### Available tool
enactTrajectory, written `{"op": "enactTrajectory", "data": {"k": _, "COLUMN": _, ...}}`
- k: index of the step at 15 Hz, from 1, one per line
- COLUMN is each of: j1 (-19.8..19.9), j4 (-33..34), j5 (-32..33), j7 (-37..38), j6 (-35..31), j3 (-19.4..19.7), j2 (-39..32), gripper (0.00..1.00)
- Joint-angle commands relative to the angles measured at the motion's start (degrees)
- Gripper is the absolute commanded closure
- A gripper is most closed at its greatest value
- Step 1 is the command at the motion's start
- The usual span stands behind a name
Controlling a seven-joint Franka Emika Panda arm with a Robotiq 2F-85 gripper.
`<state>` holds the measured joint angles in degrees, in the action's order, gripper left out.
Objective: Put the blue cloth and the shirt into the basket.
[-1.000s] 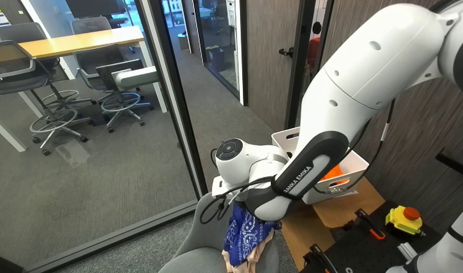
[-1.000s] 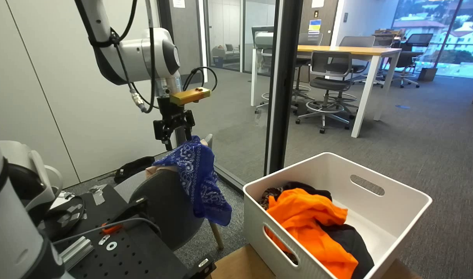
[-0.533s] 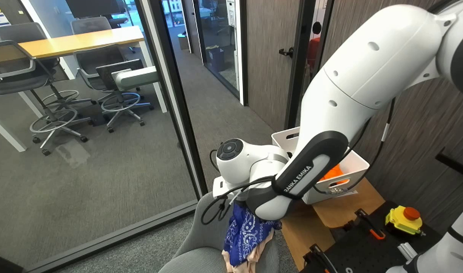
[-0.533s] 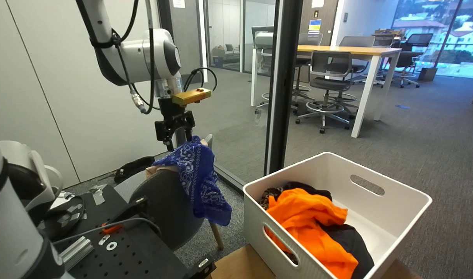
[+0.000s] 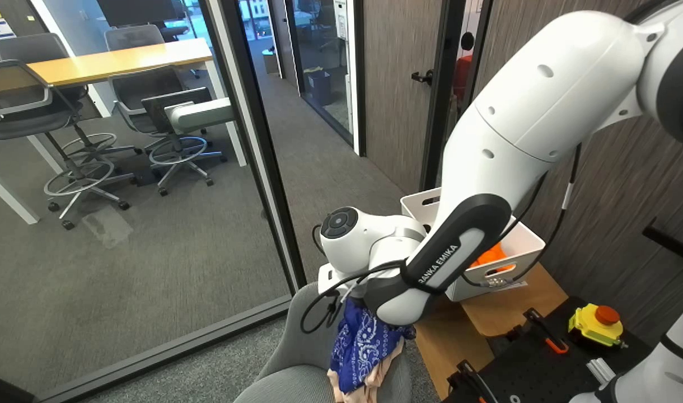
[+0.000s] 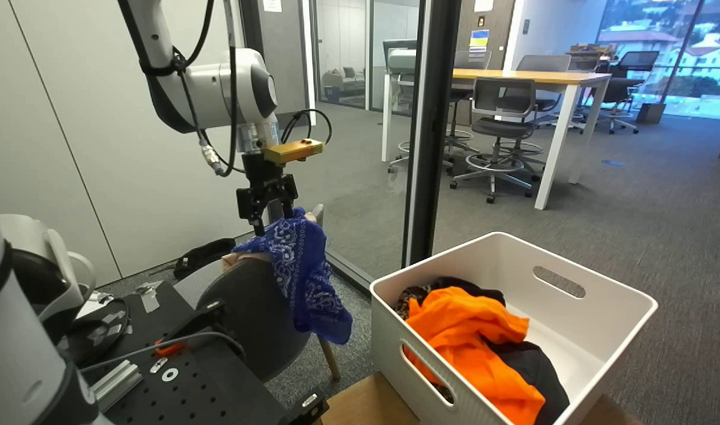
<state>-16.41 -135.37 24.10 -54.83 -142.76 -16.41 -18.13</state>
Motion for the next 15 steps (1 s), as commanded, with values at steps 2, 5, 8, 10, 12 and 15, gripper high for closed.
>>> {"op": "enactTrajectory", "data": {"k": 2, "j1": 1.28, "j4": 0.97, "j5": -1.77, "j7": -2.58, "j6": 2.31, "j3": -1.02, "j2": -0.55, "gripper": 0.0}}
{"op": "enactTrajectory", "data": {"k": 5, "j1": 1.43, "j4": 0.79, "j5": -2.52, "j7": -3.13, "j6": 3.9, "j3": -1.11, "j2": -0.11, "gripper": 0.0}}
{"op": "enactTrajectory", "data": {"k": 8, "j1": 1.28, "j4": 0.71, "j5": -2.44, "j7": -2.82, "j6": 4.94, "j3": -1.04, "j2": 0.14, "gripper": 0.0}}
{"op": "enactTrajectory", "data": {"k": 10, "j1": 1.22, "j4": 0.72, "j5": -2.55, "j7": -2.74, "j6": 5.52, "j3": -1.13, "j2": 0.3, "gripper": 0.0}}
{"op": "enactTrajectory", "data": {"k": 12, "j1": 1.24, "j4": 0.83, "j5": -2.78, "j7": -2.69, "j6": 5.95, "j3": -1.22, "j2": 0.25, "gripper": 0.0}}
{"op": "enactTrajectory", "data": {"k": 15, "j1": 1.35, "j4": 1.01, "j5": -3.41, "j7": -2.65, "j6": 6.46, "j3": -1.33, "j2": 0.22, "gripper": 0.0}}
